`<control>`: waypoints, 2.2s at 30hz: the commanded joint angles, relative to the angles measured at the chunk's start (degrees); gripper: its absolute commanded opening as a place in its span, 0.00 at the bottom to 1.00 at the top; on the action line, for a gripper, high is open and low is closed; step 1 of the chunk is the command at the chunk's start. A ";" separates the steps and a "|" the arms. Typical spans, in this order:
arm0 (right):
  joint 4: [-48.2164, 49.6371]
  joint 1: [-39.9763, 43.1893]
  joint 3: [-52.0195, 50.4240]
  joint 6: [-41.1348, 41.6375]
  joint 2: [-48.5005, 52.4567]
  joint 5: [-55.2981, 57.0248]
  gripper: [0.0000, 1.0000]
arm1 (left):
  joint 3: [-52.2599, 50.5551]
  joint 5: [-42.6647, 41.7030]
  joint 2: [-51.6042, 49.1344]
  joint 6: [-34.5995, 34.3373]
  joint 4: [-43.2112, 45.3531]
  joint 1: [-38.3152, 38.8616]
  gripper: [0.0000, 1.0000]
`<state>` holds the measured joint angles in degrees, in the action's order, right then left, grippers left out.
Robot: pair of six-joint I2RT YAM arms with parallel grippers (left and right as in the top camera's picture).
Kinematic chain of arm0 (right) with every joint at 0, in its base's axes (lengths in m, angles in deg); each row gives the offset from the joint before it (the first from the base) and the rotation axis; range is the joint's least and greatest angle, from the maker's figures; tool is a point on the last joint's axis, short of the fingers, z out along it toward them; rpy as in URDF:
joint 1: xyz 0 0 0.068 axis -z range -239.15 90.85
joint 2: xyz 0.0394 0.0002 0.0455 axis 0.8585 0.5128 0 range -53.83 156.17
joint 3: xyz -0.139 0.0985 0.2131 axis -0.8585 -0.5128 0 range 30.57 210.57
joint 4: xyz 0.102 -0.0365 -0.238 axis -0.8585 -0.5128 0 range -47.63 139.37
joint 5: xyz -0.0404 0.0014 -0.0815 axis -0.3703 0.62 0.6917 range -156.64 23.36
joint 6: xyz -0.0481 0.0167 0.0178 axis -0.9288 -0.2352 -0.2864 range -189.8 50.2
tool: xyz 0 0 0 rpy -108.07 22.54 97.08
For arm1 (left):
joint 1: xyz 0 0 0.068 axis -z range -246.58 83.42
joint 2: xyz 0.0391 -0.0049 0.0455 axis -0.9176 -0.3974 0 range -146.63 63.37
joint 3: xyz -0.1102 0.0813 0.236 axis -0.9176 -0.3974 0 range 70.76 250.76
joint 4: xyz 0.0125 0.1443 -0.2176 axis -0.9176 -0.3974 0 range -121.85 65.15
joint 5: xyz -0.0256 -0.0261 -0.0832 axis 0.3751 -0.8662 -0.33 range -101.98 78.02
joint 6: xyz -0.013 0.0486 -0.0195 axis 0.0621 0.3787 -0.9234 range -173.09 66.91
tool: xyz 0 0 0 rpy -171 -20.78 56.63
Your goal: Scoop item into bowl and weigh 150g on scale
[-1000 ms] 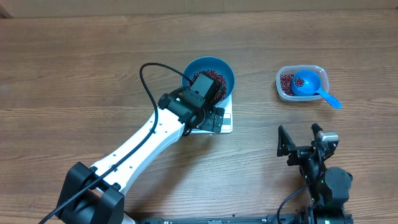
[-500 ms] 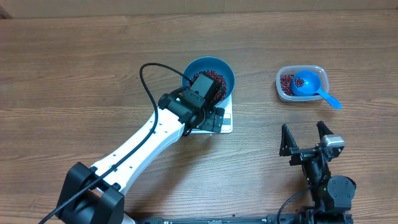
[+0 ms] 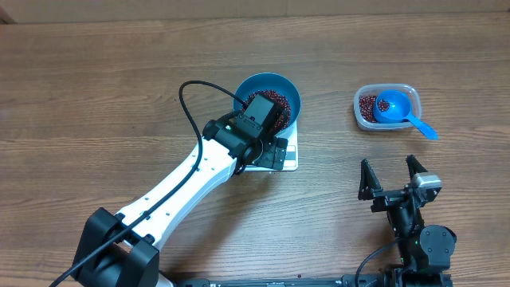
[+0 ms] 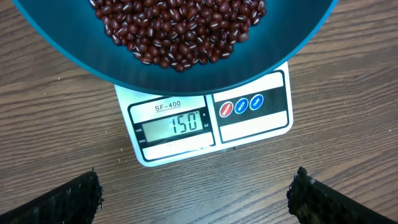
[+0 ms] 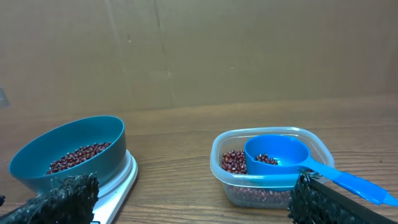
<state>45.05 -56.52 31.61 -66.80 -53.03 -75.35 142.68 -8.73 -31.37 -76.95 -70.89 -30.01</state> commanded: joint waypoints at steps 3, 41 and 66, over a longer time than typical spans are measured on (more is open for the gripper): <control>0.31 0.33 -0.59 -0.07 -0.63 0.11 1.00 | 0.17 -0.09 -0.50 0.52 0.00 0.15 1.00; 0.31 0.33 -0.59 -0.09 -0.63 0.11 1.00 | 0.17 -0.09 -0.46 0.52 0.00 0.15 1.00; 0.31 0.33 -0.59 -0.09 -0.63 0.11 1.00 | 0.17 3.23 26.45 2.05 -0.46 -2.40 0.99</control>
<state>45.05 -56.52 31.61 -66.80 -53.03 -75.37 142.63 -6.52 -8.77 -76.51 -71.18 -30.86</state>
